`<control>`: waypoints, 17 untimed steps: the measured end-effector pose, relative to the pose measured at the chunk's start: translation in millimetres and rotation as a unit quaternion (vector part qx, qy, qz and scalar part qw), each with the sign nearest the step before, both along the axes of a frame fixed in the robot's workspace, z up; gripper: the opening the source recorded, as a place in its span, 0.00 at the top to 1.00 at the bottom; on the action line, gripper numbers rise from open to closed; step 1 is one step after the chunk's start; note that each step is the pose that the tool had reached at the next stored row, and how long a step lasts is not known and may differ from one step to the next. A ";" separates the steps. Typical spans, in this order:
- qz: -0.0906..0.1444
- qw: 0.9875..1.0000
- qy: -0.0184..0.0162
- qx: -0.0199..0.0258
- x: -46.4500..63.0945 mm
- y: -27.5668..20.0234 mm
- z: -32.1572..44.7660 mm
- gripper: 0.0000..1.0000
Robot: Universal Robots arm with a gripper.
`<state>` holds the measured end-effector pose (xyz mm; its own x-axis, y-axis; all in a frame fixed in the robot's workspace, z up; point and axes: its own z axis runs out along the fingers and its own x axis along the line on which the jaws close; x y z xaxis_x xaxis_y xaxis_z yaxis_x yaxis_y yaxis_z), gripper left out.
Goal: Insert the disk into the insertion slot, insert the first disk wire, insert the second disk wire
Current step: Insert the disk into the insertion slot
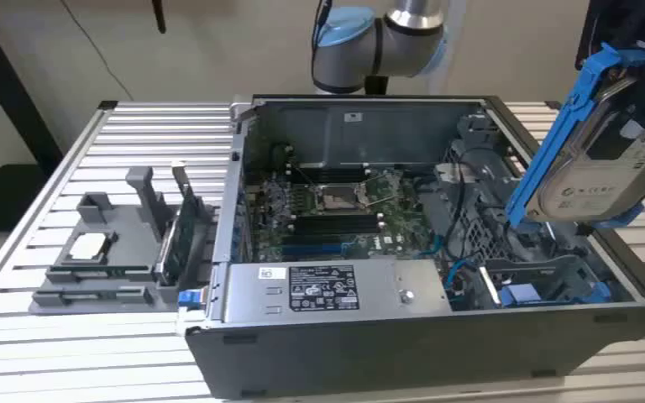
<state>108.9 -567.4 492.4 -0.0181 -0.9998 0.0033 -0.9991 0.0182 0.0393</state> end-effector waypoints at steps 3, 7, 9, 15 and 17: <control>0.000 1.000 0.000 0.000 0.0 0.0 0.0 0.67; 0.000 1.000 0.000 0.000 0.0 0.0 0.0 0.67; 0.000 1.000 0.000 0.000 0.0 0.0 0.0 0.67; 0.000 1.000 0.000 0.000 0.0 0.0 -3.1 0.67; 0.000 1.000 0.000 0.000 0.0 0.0 -5.9 0.67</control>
<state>109.0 -567.4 486.4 -0.0181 -0.9998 0.0035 -0.9991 0.0182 0.0393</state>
